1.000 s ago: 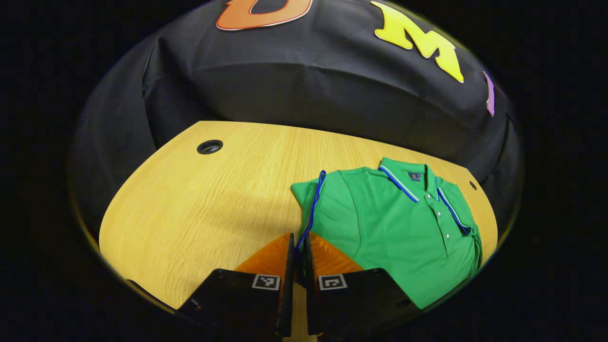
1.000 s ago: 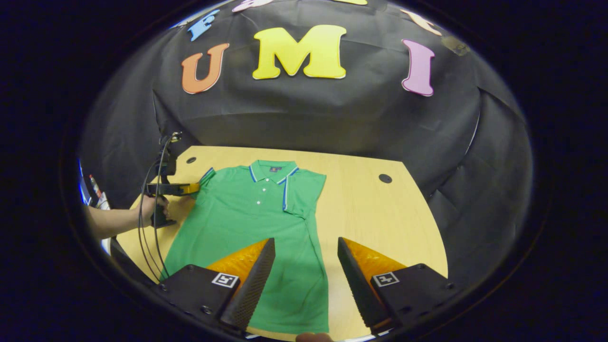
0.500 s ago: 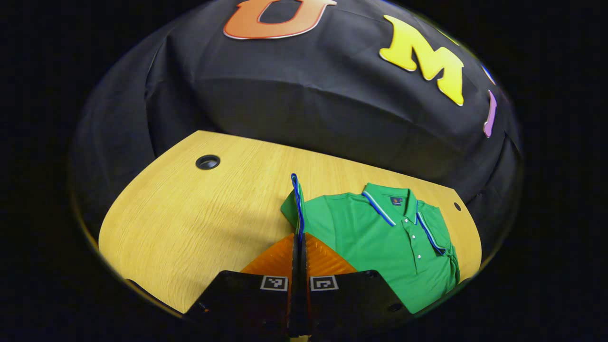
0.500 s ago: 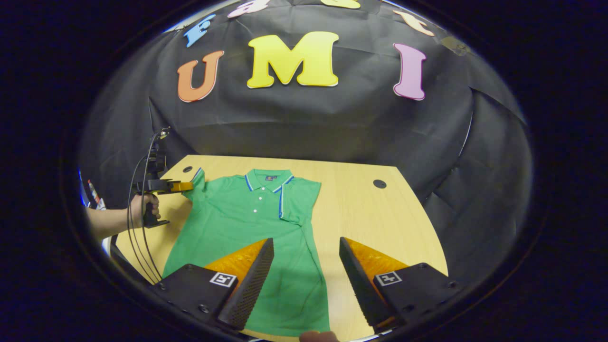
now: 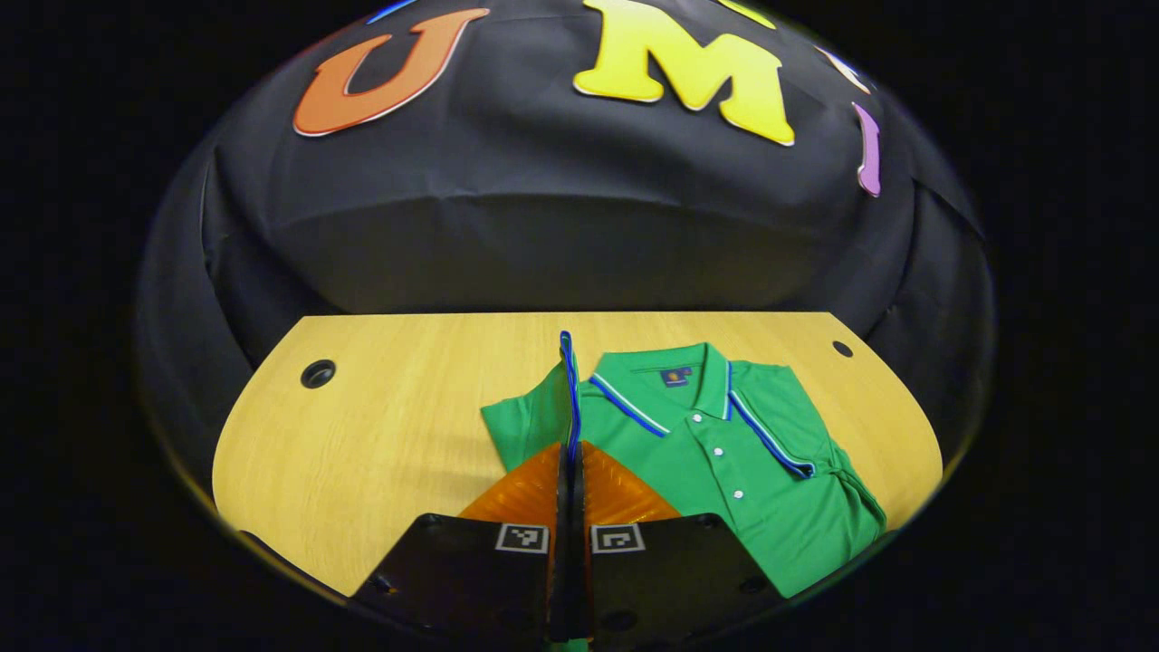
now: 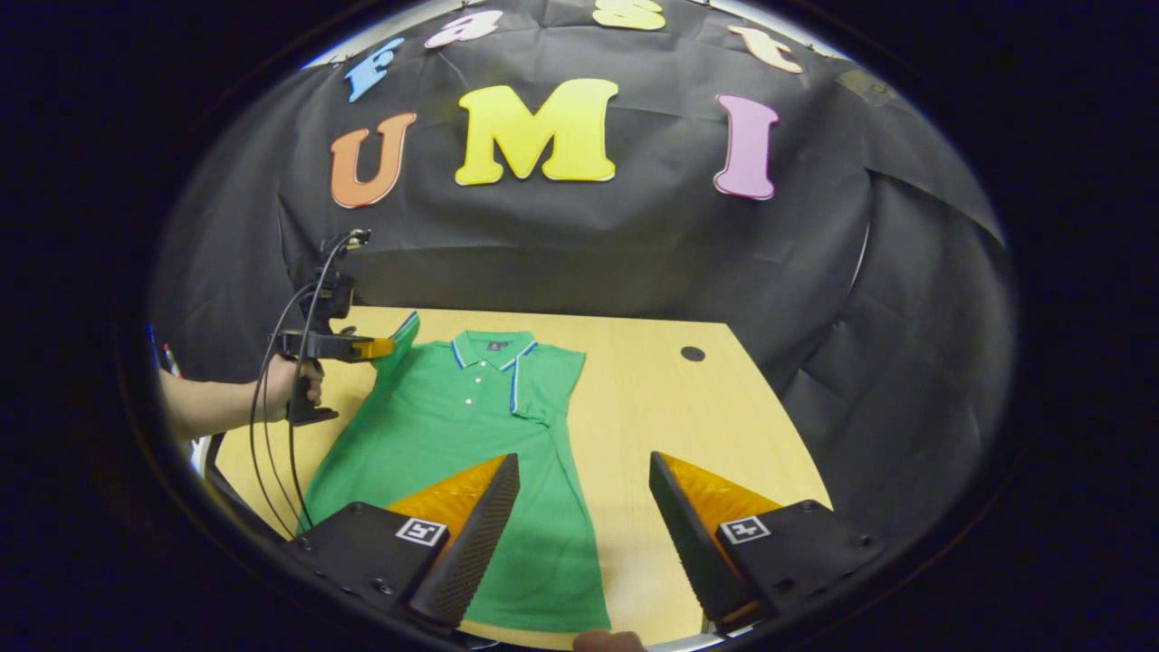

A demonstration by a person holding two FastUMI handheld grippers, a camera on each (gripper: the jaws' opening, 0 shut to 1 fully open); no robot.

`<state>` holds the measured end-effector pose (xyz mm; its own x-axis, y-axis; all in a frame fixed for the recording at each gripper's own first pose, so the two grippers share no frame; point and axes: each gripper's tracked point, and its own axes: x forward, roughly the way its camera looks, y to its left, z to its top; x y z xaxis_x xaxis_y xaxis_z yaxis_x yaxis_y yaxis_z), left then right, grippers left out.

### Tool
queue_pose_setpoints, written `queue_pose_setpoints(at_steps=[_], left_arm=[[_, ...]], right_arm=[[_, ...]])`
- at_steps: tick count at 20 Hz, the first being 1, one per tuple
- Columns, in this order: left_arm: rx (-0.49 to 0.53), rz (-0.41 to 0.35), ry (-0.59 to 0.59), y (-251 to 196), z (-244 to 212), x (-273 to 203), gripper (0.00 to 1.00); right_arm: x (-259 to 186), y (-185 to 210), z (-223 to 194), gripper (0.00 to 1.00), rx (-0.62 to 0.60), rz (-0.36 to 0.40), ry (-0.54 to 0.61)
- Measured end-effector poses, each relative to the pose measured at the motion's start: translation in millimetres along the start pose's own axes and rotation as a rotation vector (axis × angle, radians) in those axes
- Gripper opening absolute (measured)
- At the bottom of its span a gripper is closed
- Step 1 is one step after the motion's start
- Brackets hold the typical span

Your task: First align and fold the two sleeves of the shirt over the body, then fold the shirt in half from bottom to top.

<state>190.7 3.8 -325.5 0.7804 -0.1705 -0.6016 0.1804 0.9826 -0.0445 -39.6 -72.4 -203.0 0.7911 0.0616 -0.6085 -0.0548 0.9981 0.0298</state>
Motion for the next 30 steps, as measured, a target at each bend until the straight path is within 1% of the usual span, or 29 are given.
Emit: queue_pose_setpoints(at_steps=[1,2,4,6,7,8,9,12,13,15,16,17,19,20,21,22,25,27,28,29,30], left_arm=[[0.015,-0.021,-0.010,-13.1,-0.7,2.2,0.04],[0.029,-0.032,-0.015,-24.1,-3.1,5.0,0.04],[0.054,-0.064,0.010,-46.8,-13.3,4.0,0.06],[0.077,-0.065,0.021,-59.5,-22.8,1.5,0.53],[0.082,-0.062,0.012,-63.8,-23.4,-1.9,0.77],[0.083,-0.049,0.009,-65.1,-24.3,-11.1,1.00],[0.085,-0.043,0.008,-66.2,-26.5,-17.7,0.99],[0.076,-0.015,-0.006,-60.9,-27.4,-51.3,0.98],[0.068,-0.002,-0.008,-57.4,-29.5,-65.2,0.98],[0.051,0.012,-0.011,-50.9,-31.7,-97.0,0.98],[0.045,0.019,-0.012,-47.1,-33.2,-114.3,0.98],[0.051,0.024,-0.012,-42.5,-37.4,-132.4,0.98],[0.085,0.057,-0.012,-27.9,-45.9,-164.3,0.98],[0.100,0.077,-0.010,-20.2,-52.1,-179.5,0.98],[0.107,0.086,-0.002,-16.4,-60.3,-191.6,0.98],[0.106,0.088,0.017,-15.6,-71.5,-204.1,0.98],[0.073,0.056,0.094,-20.9,-114.0,-237.7,0.98],[0.057,0.035,0.162,-26.6,-147.8,-257.7,0.98],[0.062,0.027,0.190,-28.3,-161.4,-266.8,0.98],[0.071,0.014,0.219,-30.6,-175.6,-275.4,0.98],[0.088,0.001,0.253,-33.1,-190.8,-283.4,0.98]], right_arm=[[-3.2,-3.4,-1.1,0.93,0.019,-0.003,-0.002],[-4.6,-3.7,-2.9,0.91,0.037,-0.004,-0.001],[-7.0,-4.8,-5.6,0.91,0.045,-0.005,0.000],[-4.3,-4.6,-7.9,0.91,0.022,-0.008,0.006],[-2.5,-3.7,-8.4,0.95,0.011,-0.007,0.009],[-1.5,-1.9,-7.0,0.93,0.007,-0.005,0.006],[0.0,1.0,-6.0,0.95,0.007,0.004,0.006],[6.8,16.2,-4.5,0.93,-0.009,0.050,0.000],[8.8,20.4,-1.4,0.95,-0.016,0.067,-0.008],[12.0,28.9,0.8,0.95,-0.032,0.108,-0.017],[14.0,30.7,-0.6,0.94,-0.045,0.125,-0.015],[15.6,31.9,-1.6,0.93,-0.059,0.139,-0.014],[17.6,32.0,-7.3,0.93,-0.095,0.158,-0.004],[18.7,32.0,-12.2,0.95,-0.109,0.167,0.009],[18.5,32.2,-18.7,0.96,-0.119,0.179,0.026],[17.4,33.1,-26.5,0.94,-0.126,0.194,0.043],[11.8,33.3,-54.2,0.94,-0.162,0.225,0.107],[8.5,32.9,-76.2,0.96,-0.174,0.239,0.161],[7.0,31.6,-87.2,0.94,-0.174,0.240,0.184],[7.1,29.1,-98.7,0.95,-0.178,0.233,0.205],[3.4,25.7,-112.6,0.94,-0.182,0.229,0.236]])
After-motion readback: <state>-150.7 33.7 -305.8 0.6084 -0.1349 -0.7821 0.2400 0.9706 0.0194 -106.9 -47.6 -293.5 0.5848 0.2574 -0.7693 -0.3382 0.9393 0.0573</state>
